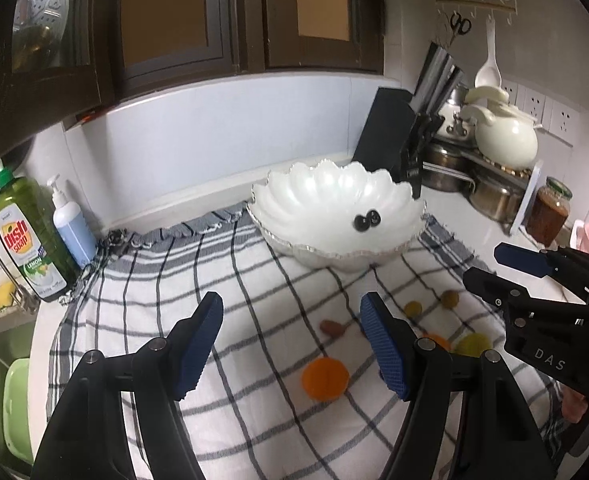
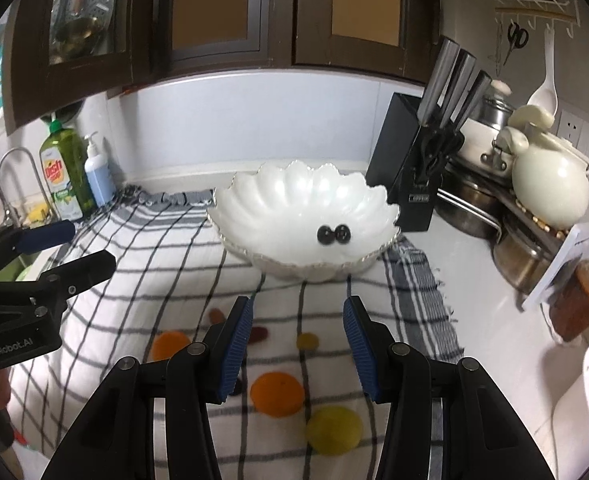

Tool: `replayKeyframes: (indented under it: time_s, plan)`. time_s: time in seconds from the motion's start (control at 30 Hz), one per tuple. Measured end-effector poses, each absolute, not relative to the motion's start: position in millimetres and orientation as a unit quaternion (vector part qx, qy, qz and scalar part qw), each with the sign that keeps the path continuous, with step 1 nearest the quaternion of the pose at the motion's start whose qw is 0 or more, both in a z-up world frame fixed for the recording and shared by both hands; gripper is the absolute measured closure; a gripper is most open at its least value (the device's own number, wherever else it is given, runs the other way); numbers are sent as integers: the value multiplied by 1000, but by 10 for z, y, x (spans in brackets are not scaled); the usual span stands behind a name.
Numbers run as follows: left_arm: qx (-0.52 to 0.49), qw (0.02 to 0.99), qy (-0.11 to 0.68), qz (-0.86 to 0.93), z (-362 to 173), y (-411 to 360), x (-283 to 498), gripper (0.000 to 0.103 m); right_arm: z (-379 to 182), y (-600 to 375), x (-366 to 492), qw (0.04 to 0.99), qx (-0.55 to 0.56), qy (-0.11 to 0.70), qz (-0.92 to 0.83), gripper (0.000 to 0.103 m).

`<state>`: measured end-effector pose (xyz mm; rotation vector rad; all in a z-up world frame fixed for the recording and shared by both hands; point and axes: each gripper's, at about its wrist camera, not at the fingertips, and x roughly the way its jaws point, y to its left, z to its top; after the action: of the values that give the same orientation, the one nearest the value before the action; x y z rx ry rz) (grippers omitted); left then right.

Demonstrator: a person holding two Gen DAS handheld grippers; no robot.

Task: Organize fruits
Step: 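Withdraw both tools from the bowl and move them toward the oranges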

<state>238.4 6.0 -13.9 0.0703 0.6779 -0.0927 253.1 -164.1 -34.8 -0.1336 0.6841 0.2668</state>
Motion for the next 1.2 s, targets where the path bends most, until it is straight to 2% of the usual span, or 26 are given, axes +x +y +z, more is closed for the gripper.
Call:
replayKeyframes:
  time_s: [0.53, 1.2]
  plan:
    - [30, 922, 380, -61, -529, -18, 2314, 32, -722, -1631, 2418, 912, -65, 371, 164, 55]
    - [43, 900, 426, -83, -939, -116, 2440, 32, -1108, -1557, 2583, 875, -116, 432, 186, 55]
